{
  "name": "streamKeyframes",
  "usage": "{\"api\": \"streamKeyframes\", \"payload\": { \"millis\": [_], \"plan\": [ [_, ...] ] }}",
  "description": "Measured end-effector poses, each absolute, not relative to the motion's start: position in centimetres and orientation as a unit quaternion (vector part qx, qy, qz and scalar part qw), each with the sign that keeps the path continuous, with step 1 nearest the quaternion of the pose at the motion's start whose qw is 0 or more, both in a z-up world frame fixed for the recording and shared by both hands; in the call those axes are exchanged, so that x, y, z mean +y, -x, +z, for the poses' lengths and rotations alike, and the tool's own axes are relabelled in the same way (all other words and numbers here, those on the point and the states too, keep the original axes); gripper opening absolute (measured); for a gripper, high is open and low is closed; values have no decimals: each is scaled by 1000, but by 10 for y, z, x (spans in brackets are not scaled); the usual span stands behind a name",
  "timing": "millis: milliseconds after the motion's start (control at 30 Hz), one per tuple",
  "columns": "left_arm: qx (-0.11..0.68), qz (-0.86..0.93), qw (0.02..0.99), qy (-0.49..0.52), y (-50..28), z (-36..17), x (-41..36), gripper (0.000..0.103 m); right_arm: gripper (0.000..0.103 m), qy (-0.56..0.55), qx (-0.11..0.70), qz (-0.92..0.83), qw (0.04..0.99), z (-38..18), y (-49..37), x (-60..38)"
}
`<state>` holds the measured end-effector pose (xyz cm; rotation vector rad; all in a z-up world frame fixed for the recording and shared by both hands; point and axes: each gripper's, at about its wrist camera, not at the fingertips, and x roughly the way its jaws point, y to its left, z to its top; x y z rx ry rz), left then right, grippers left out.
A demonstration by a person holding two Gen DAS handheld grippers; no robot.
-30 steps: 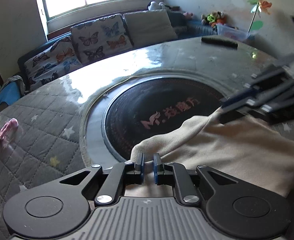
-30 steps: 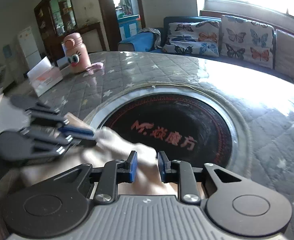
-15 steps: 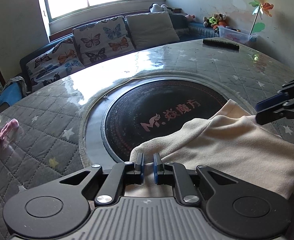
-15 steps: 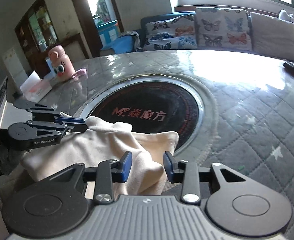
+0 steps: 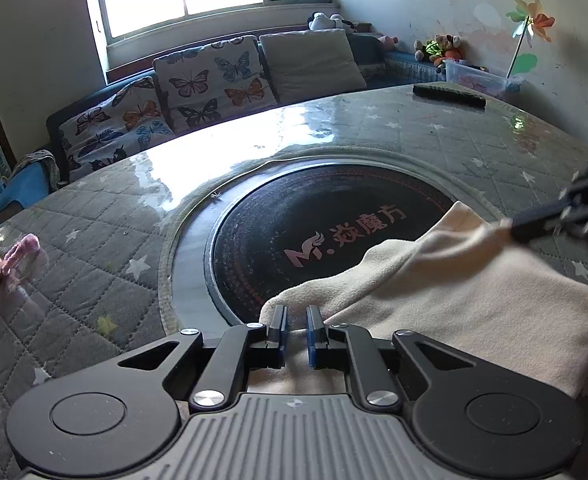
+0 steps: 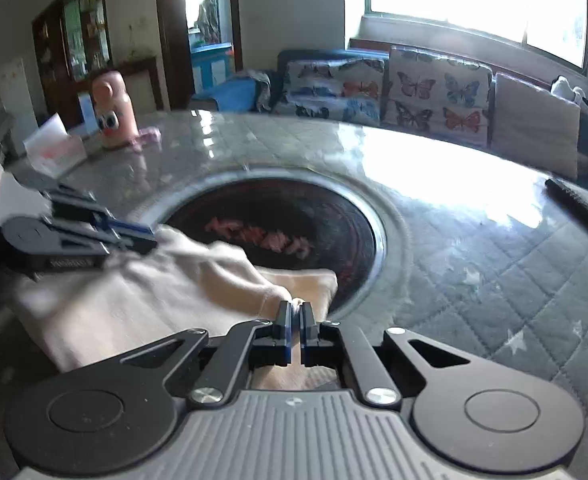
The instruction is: Fold clothes
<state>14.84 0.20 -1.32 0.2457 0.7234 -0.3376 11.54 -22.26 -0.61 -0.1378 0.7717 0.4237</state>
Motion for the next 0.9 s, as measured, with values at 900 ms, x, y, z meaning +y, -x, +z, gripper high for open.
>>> {"api": "streamKeyframes", "payload": {
  "millis": [900],
  "plan": [
    [324,-179,920,-129,-104,4,7,27,12,35,380,268,885,-7,-148,-185]
  ]
}}
